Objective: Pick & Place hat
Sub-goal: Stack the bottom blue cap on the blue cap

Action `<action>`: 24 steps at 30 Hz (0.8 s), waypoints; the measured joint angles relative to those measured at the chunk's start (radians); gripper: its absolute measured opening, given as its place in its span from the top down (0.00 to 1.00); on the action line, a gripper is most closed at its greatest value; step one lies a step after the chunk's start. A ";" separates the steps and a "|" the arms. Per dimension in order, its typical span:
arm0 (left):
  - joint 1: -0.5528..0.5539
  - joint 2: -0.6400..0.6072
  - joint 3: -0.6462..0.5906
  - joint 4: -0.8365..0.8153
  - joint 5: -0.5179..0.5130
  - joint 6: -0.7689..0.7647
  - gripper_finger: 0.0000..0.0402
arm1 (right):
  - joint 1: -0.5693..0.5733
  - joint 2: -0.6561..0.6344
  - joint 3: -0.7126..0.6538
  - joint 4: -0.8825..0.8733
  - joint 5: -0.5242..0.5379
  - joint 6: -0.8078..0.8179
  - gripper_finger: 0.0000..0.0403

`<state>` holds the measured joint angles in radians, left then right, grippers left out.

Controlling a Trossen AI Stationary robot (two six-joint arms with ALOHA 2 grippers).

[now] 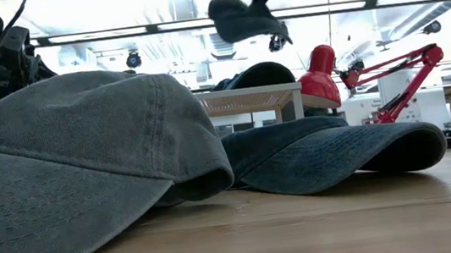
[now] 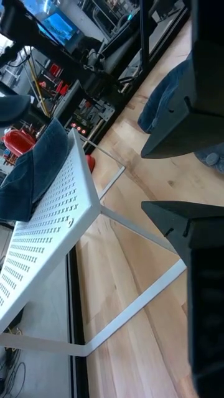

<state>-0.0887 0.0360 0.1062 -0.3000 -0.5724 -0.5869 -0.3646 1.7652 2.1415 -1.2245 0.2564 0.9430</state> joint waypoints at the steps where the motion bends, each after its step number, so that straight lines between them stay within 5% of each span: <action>1: 0.000 0.000 0.000 0.000 0.000 0.000 0.70 | -0.013 0.016 0.015 0.000 -0.027 -0.003 0.97; 6: 0.000 0.000 0.000 0.000 0.000 -0.001 0.70 | -0.062 0.082 0.099 0.000 -0.168 -0.030 0.97; 24: 0.000 0.000 0.002 -0.001 0.000 -0.001 0.70 | -0.117 0.209 0.179 -0.113 -0.179 0.030 0.97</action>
<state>-0.0883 0.0360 0.1078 -0.3008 -0.5728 -0.5883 -0.4816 1.9744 2.3203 -1.3371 0.0776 0.9735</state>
